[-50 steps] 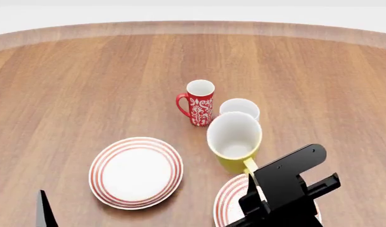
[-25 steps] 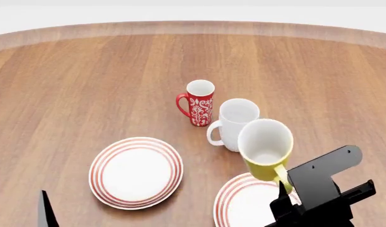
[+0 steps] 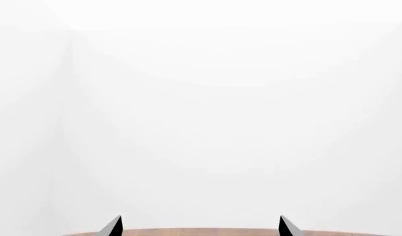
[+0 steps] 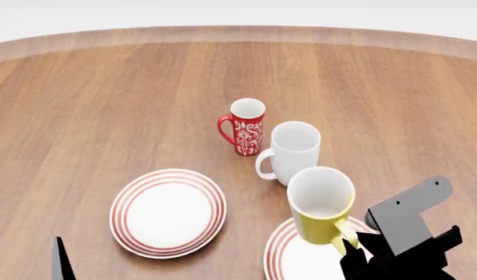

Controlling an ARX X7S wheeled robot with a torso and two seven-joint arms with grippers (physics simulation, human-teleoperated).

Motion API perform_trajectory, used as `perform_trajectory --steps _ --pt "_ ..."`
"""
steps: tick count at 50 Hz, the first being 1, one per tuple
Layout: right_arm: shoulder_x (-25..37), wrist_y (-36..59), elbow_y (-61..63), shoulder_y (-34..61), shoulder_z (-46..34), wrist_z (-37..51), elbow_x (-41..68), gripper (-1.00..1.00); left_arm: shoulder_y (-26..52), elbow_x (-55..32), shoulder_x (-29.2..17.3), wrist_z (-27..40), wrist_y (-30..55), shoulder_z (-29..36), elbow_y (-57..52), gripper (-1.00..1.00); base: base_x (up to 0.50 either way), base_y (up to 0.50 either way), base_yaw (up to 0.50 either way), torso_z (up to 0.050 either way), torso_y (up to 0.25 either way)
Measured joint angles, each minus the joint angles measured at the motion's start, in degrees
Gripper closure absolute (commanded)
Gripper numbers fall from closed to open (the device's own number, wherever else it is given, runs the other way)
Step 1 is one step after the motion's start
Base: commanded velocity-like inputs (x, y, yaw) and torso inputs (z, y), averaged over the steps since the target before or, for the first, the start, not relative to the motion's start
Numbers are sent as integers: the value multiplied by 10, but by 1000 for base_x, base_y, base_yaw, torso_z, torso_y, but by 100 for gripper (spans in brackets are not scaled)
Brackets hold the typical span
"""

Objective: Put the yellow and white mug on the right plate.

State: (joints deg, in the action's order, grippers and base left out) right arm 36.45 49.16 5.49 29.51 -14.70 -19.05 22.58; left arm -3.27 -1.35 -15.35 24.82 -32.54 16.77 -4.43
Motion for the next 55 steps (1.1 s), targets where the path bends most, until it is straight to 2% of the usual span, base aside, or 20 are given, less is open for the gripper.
perform_trajectory --steps 20,55 --pt "19 -12 -64 22 -40 -27 -28 100 0 2 -3 3 1 5 0 -100 0 0 0 0 1" --pt "-4 -39 -167 78 -87 -44 -64 100 2 2 -9 9 1 12 2 -100 0 0 0 0 0"
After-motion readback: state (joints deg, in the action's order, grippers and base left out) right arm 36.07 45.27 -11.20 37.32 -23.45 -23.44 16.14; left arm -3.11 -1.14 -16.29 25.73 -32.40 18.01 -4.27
